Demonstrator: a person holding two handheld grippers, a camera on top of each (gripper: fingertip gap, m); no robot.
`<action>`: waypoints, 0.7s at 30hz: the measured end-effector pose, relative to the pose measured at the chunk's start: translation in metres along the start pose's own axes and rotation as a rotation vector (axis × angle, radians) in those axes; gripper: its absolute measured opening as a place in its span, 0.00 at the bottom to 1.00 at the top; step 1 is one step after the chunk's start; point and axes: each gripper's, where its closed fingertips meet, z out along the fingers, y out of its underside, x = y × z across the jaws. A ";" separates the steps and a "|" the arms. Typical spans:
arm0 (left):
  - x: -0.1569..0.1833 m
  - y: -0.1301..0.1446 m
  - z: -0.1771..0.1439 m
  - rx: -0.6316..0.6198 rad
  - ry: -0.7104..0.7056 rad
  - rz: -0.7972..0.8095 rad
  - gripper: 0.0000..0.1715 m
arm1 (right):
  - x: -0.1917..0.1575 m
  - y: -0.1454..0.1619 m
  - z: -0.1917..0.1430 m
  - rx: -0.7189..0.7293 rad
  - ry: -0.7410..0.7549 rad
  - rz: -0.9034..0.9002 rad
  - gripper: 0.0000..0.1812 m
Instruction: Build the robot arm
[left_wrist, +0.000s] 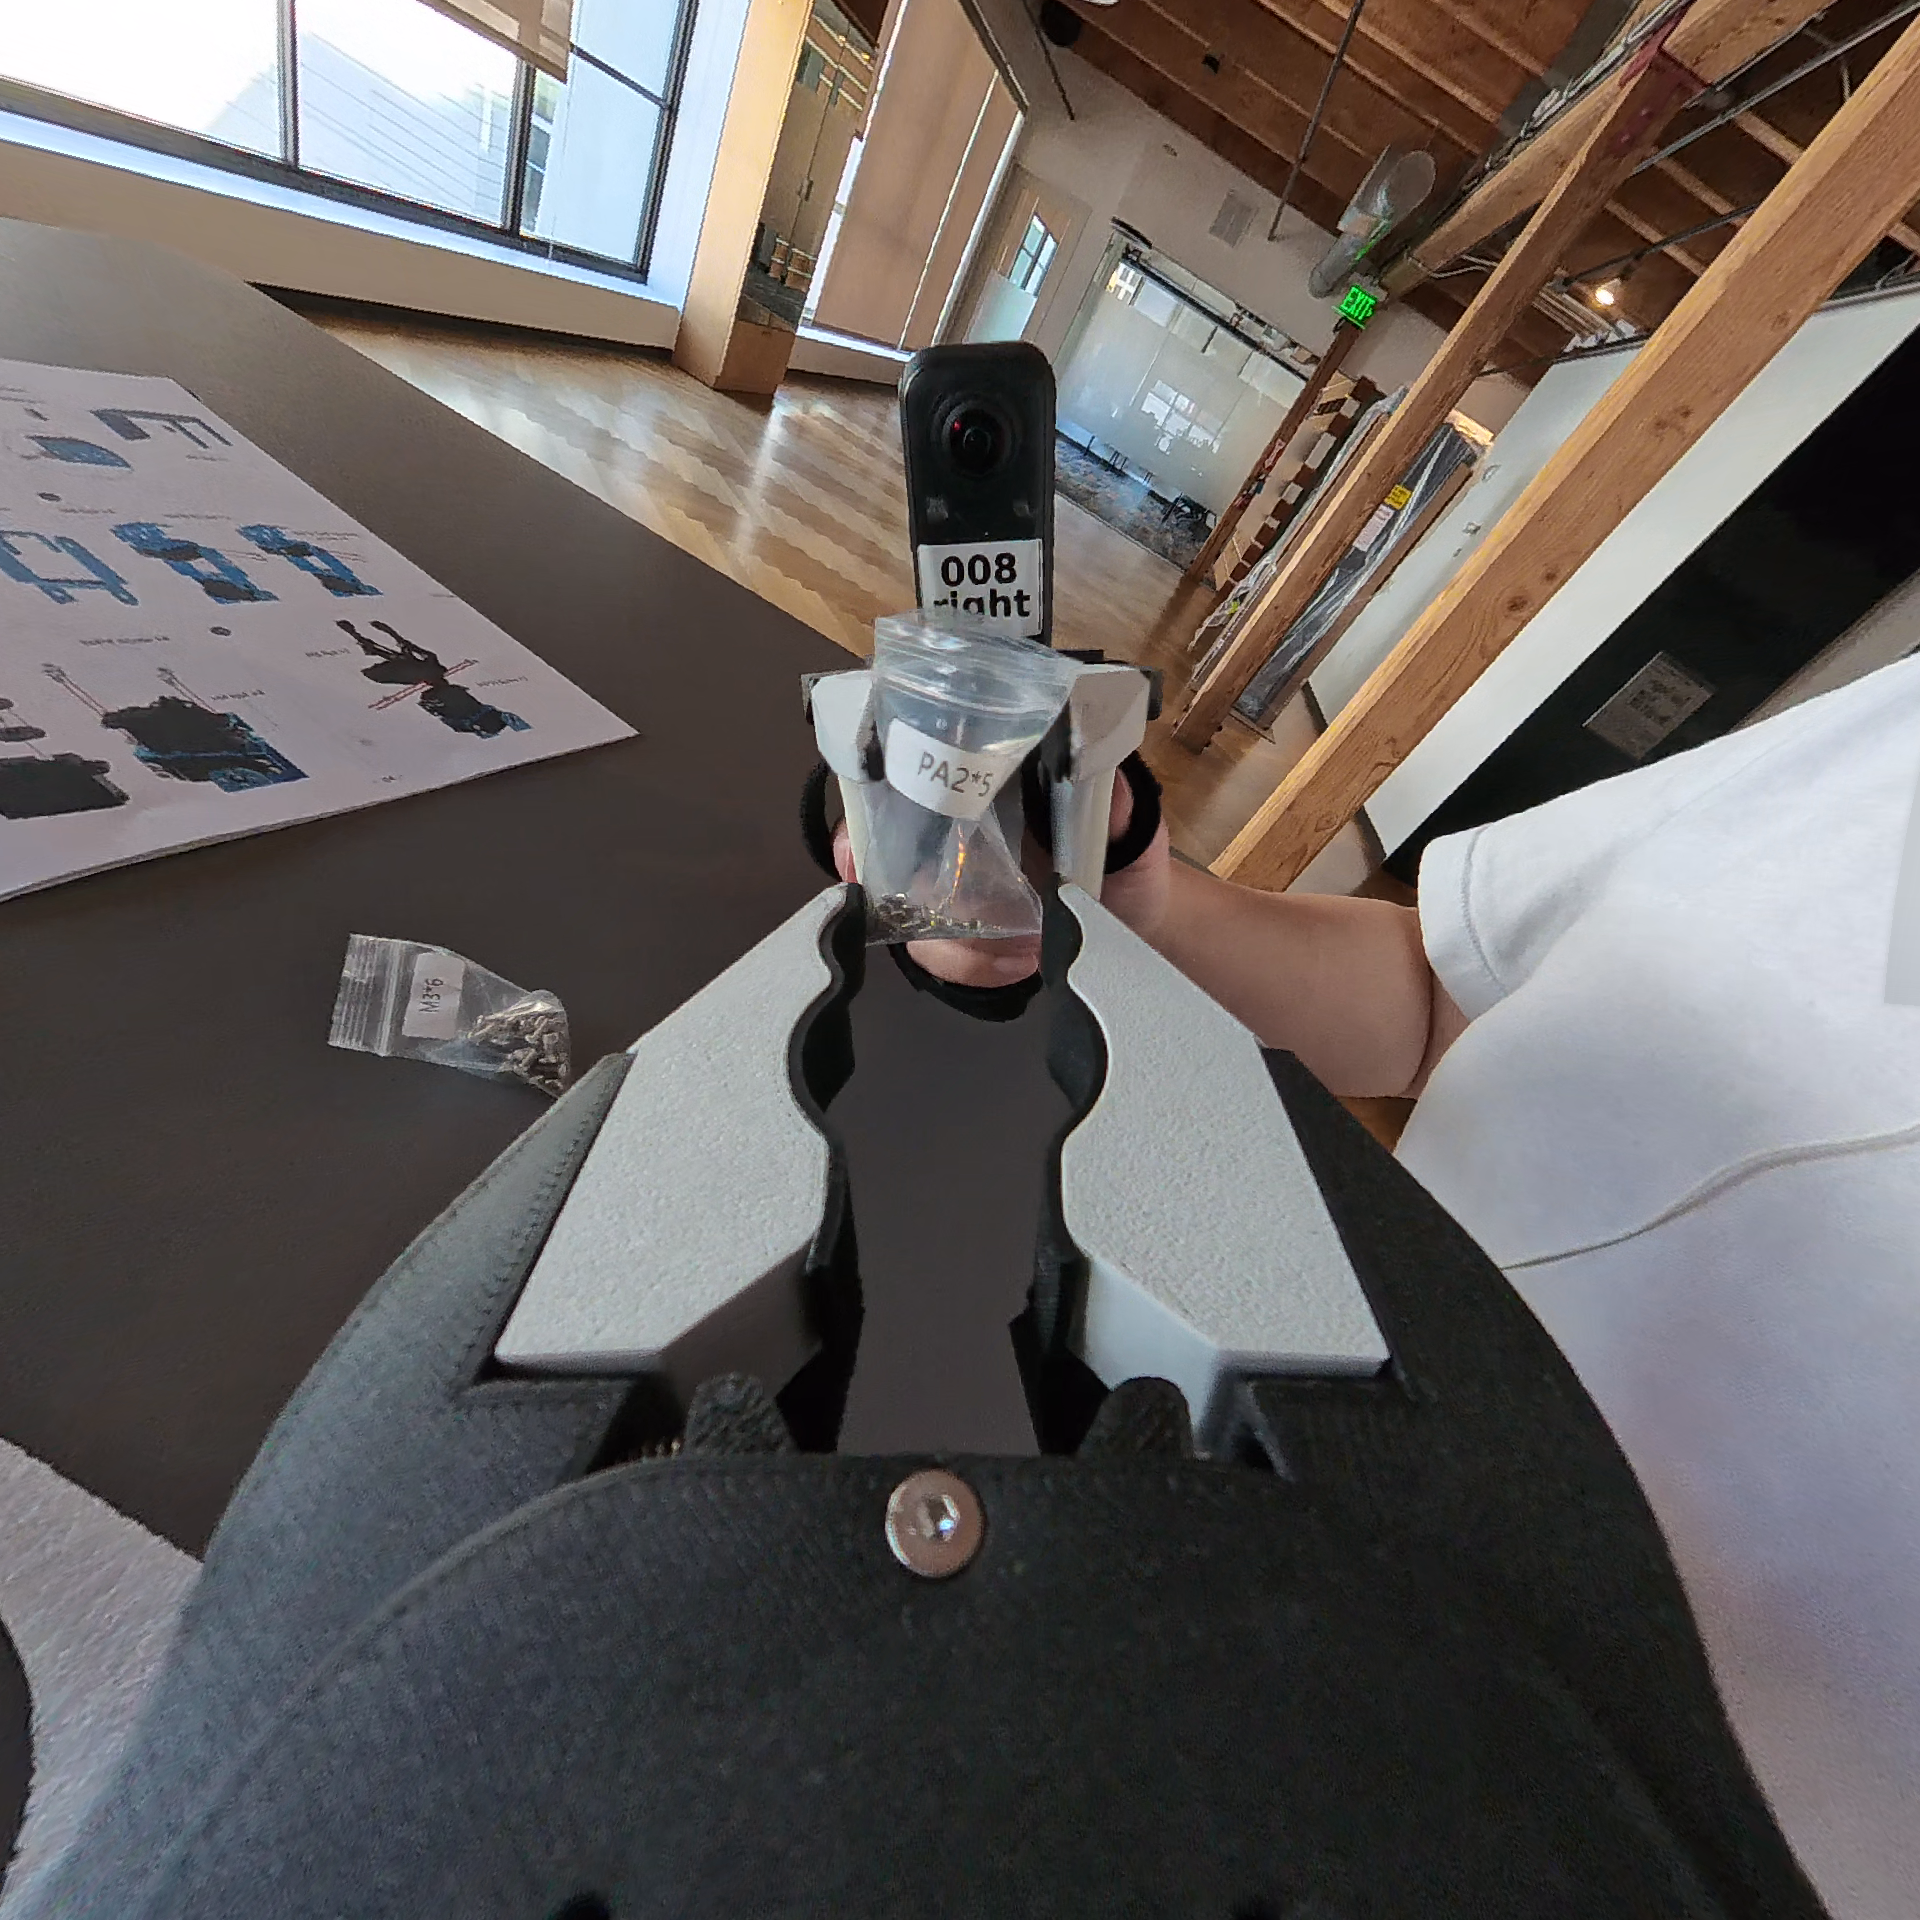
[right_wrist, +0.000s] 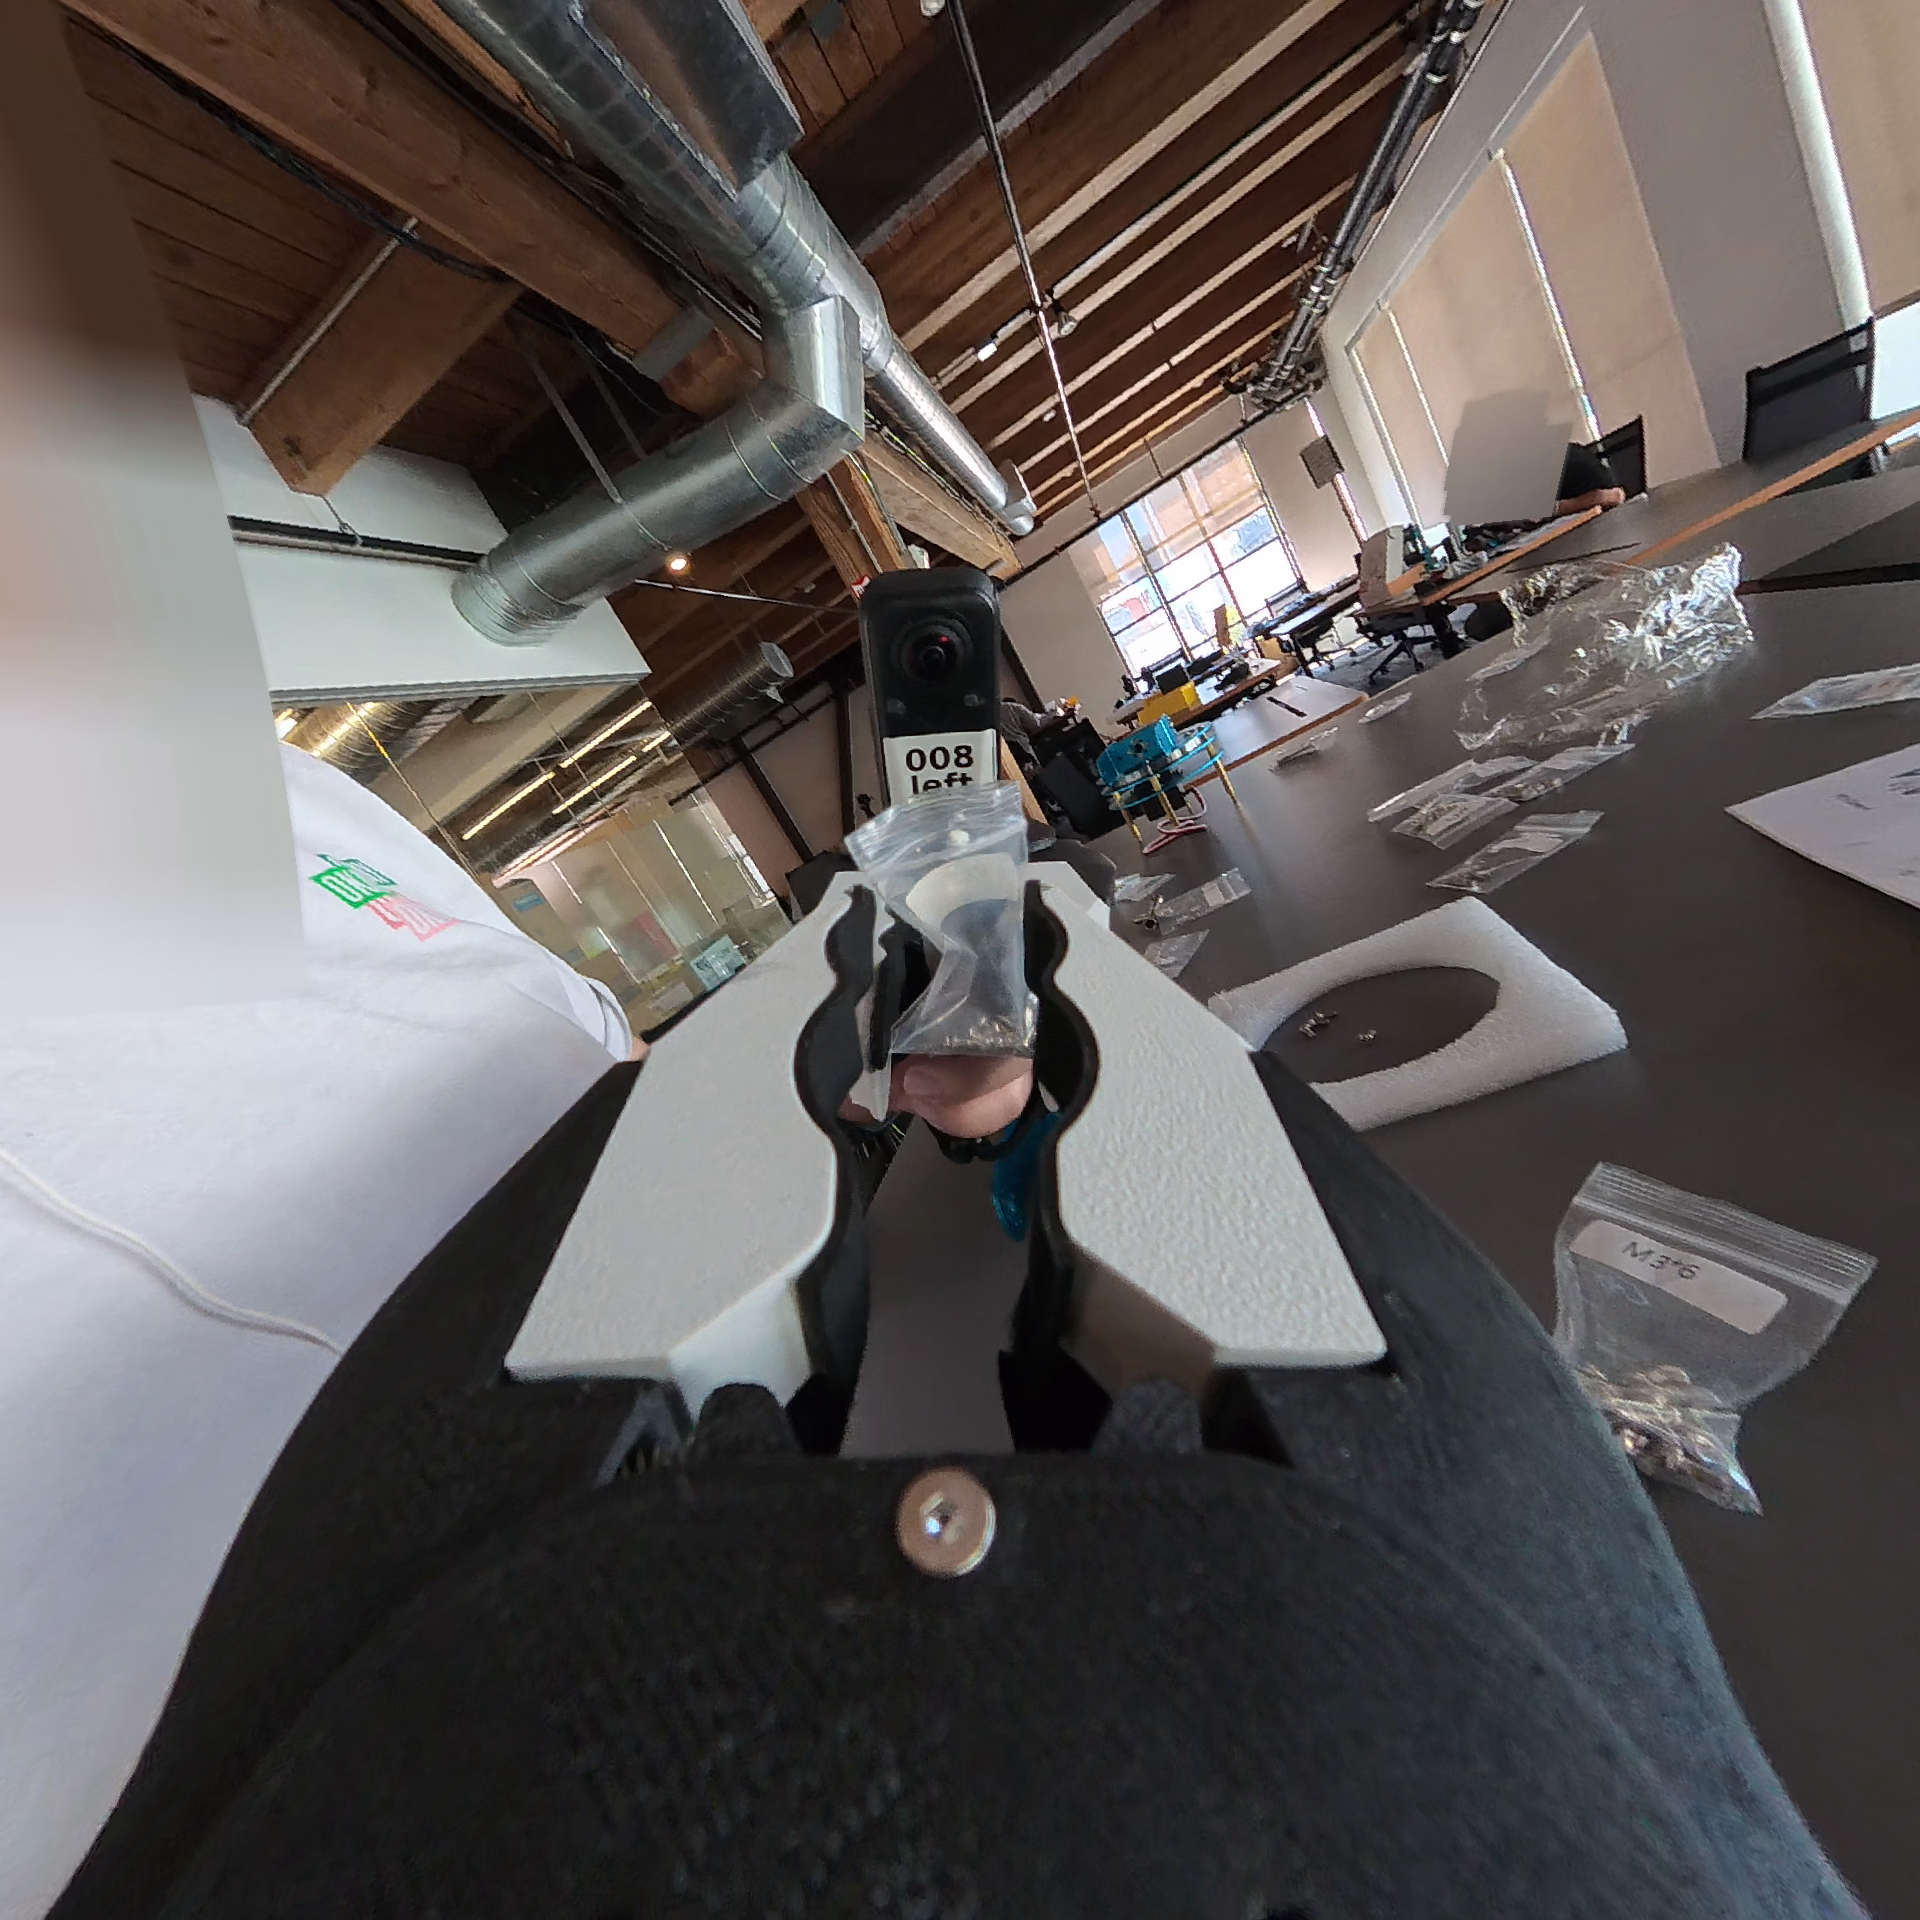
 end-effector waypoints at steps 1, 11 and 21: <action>0.001 0.000 0.000 0.000 0.003 -0.002 0.19 | -0.002 -0.001 0.000 0.007 -0.009 -0.001 0.17; 0.008 0.007 0.007 -0.029 0.017 0.001 0.19 | -0.007 -0.002 -0.001 0.005 -0.005 -0.069 0.15; 0.012 0.008 0.007 -0.030 0.044 -0.017 0.19 | -0.008 0.001 -0.001 -0.029 0.009 -0.119 0.18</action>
